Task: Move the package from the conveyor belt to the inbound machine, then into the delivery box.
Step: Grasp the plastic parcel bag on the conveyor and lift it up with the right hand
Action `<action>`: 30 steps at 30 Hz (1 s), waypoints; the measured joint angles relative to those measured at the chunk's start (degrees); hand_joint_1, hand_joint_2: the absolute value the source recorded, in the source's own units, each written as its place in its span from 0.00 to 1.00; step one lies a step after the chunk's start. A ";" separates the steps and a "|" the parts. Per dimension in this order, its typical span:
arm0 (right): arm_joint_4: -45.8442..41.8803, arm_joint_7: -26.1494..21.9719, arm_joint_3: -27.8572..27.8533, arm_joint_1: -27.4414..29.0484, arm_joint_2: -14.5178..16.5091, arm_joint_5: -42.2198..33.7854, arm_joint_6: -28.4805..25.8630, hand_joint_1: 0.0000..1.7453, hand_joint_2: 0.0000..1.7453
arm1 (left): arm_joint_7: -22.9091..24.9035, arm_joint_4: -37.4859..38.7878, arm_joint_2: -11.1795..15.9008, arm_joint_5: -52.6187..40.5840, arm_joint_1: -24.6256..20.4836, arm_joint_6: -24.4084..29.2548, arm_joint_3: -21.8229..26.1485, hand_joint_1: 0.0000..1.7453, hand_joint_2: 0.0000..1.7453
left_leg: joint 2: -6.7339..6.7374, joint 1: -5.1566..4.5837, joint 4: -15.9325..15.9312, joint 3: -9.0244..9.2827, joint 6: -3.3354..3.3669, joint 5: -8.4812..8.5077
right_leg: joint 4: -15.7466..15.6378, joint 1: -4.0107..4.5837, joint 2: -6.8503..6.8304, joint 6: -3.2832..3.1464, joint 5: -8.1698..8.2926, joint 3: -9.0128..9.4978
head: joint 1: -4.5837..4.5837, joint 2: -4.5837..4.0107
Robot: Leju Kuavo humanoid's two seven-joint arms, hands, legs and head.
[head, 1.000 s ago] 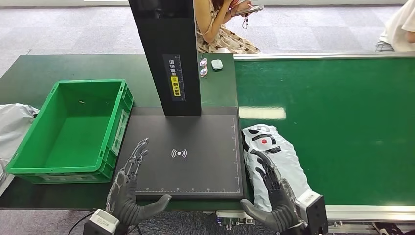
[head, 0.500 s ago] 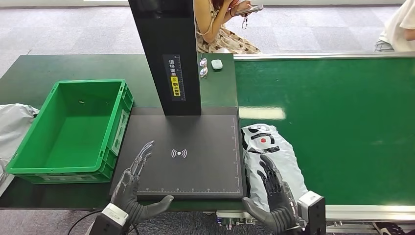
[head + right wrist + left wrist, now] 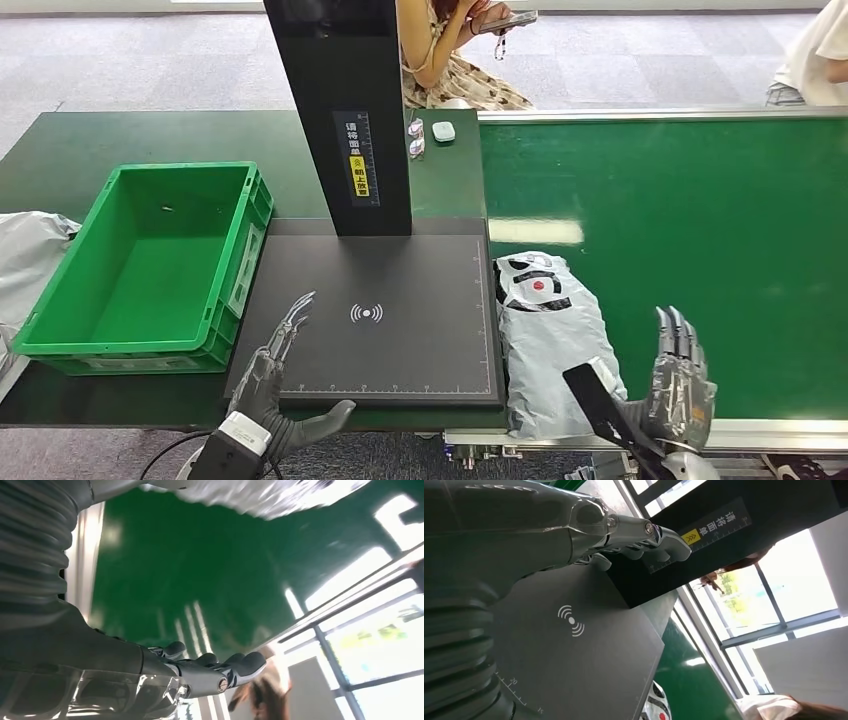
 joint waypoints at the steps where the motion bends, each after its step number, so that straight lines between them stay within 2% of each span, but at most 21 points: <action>1: 0.71 0.06 -1.98 -0.67 -1.11 0.40 0.85 0.00 1.00 | -0.35 0.00 0.04 0.39 0.24 0.01 0.00 0.00 1.00 | 0.00 -0.01 0.00 0.00 0.01 0.00 | 0.00 -0.02 -0.01 0.00 0.00 0.00 | 0.00 0.00; 5: 3.75 -2.83 -8.29 -3.50 -6.54 -4.25 6.63 0.00 1.00 | -1.19 0.00 0.20 1.33 0.63 -0.07 0.13 0.00 1.00 | 0.00 -0.05 0.00 -0.02 0.02 -0.01 | -0.01 -0.07 -0.01 0.02 0.01 0.00 | 0.00 0.00; 10: 11.23 -14.14 -10.13 -10.20 -15.53 -22.49 17.92 0.00 1.00 | -2.35 0.00 0.31 2.13 0.57 -0.34 0.89 0.00 1.00 | 0.07 -0.07 0.01 0.00 0.06 0.02 | 0.00 -0.10 0.09 0.03 0.09 0.00 | -0.01 0.00; 12: 14.79 -17.20 -10.03 -13.68 -18.45 -26.71 18.63 0.00 1.00 | -2.73 0.01 0.33 2.25 0.59 -0.40 1.25 0.00 1.00 | 0.05 -0.07 0.02 0.01 0.10 0.07 | 0.00 -0.10 0.05 0.03 0.10 0.00 | -0.01 0.00; 15: 20.03 -19.62 -9.13 -18.82 -21.68 -28.58 18.68 0.00 1.00 | -3.30 0.02 0.38 2.27 0.59 -0.36 1.71 0.00 1.00 | 0.04 -0.05 0.02 0.01 0.10 0.09 | 0.01 -0.10 0.04 0.02 0.12 0.02 | 0.00 0.00; 20: 28.97 -21.04 -4.75 -27.09 -24.50 -28.04 17.31 0.00 1.00 | -3.56 0.03 0.39 2.42 0.57 -0.17 2.03 0.00 1.00 | 0.05 -0.04 0.01 0.04 0.09 0.12 | 0.03 -0.09 0.06 0.01 0.13 0.02 | 0.00 0.00; 23: 34.52 -20.77 -0.96 -31.79 -25.35 -26.99 18.32 0.00 1.00 | -3.57 0.07 0.40 2.42 0.54 -0.17 2.08 0.00 1.00 | 0.03 -0.04 0.01 0.04 0.10 0.14 | 0.03 -0.08 0.05 0.00 0.13 0.01 | -0.01 0.00; 30: 46.59 -20.17 9.16 -40.48 -26.09 -28.22 31.47 0.00 1.00 | -3.56 0.17 0.45 2.60 0.52 -0.01 2.15 0.00 1.00 | -0.05 -0.04 0.01 0.00 0.11 0.15 | 0.04 -0.05 -0.03 0.00 0.14 0.01 | 0.00 0.00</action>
